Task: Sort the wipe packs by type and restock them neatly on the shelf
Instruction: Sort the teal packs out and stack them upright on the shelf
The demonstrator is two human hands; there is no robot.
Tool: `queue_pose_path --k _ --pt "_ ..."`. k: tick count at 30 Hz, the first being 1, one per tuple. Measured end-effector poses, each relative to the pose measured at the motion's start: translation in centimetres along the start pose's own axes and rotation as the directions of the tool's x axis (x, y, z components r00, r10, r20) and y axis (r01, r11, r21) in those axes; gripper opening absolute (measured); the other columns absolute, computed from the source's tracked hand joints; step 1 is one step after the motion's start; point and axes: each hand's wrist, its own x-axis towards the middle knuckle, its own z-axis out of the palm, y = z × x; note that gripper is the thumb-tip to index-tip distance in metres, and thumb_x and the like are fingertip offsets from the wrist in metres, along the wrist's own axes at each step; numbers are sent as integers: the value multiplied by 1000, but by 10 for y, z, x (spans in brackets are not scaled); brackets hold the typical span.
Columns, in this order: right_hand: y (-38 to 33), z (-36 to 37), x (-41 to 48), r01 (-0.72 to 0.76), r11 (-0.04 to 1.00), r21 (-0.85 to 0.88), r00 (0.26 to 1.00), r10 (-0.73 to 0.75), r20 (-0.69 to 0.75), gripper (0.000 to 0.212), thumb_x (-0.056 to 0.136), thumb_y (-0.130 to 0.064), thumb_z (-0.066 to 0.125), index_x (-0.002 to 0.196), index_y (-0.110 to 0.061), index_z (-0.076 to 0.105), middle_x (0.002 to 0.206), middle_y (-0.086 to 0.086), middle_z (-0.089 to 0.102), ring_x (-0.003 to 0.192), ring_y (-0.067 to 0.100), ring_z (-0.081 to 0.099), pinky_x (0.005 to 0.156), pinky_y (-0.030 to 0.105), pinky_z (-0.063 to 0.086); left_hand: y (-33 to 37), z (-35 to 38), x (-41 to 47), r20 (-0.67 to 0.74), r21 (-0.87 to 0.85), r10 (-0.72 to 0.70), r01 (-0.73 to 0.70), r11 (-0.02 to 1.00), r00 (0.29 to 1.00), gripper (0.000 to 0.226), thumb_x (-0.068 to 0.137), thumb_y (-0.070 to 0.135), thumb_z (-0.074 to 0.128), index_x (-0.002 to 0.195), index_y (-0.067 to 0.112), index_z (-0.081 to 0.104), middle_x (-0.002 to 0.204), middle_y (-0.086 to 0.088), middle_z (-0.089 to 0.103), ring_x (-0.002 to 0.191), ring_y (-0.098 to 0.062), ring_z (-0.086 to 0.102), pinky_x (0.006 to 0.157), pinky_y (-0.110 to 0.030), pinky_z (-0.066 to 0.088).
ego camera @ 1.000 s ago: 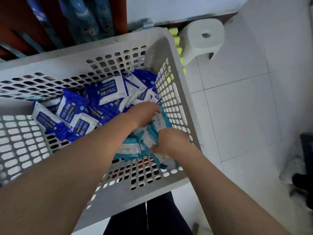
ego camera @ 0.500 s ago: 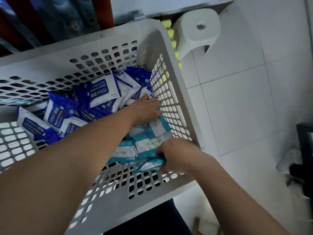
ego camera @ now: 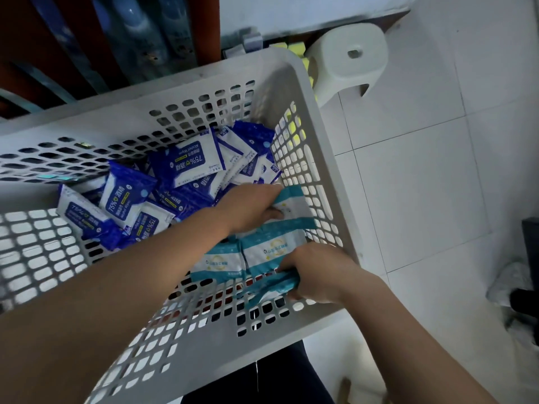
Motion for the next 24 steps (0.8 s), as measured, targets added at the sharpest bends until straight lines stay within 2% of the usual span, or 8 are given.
queue_pose_path --k 1,3,6,10,14,18,20,24 --pt "0 0 -1 6 1000 2 1000 -6 5 31 81 -29 69 111 -31 65 100 -2 67 94 23 61 67 28 43 4 -1 -10 -13 -98 -38 36 994 999 25 93 36 57 111 20 50 109 -2 62 101 -22 57 73 -31 38" --pt "0 -1 -2 18 1000 1 1000 -18 13 29 81 -29 69 110 -31 66 99 -2 67 91 22 60 70 29 47 3 3 -28 2 -123 -86 85 989 996 24 94 32 54 114 22 48 108 1 59 97 -20 57 73 -34 43" --pt "-1 -2 -3 26 1000 5 999 -26 20 31 82 -25 67 112 -31 66 100 -3 67 85 20 56 70 28 47 -22 21 -53 155 -155 -234 258 954 960 17 94 28 55 110 25 50 102 5 59 92 -16 58 77 -35 47" --pt "-3 -4 -1 30 1000 7 999 -31 37 36 81 -25 68 116 -33 65 102 -4 67 93 19 61 68 26 44 -59 61 -85 297 -25 -344 367 930 891 31 96 26 52 125 17 49 119 -3 48 110 -18 46 91 -31 40" --pt "-2 -3 3 31 999 12 998 -31 52 33 83 -24 68 115 -32 66 101 -6 68 91 17 61 65 25 41 -71 92 -101 246 39 -261 259 965 934 46 93 27 57 135 11 47 139 -9 32 130 -24 30 109 -31 29" --pt "-2 -1 6 29 1000 4 998 -29 53 34 83 -26 69 116 -33 66 102 -5 68 85 17 55 66 25 41 -70 99 -102 184 181 -220 187 966 958 46 93 32 55 136 17 47 135 -5 41 126 -22 37 100 -33 38" --pt "-3 0 8 33 999 -1 998 -33 47 34 82 -26 69 116 -31 66 101 -5 68 86 18 57 67 26 42 -71 96 -101 161 217 -270 233 948 949 40 95 33 52 132 17 48 126 -5 47 116 -21 45 93 -33 40" --pt "-4 3 12 33 999 -9 999 -33 24 37 83 -30 70 120 -31 65 108 -4 68 98 20 61 76 29 50 -80 93 -116 93 20 -479 480 877 873 34 94 26 53 125 12 55 115 -8 49 104 -23 51 88 -36 46"
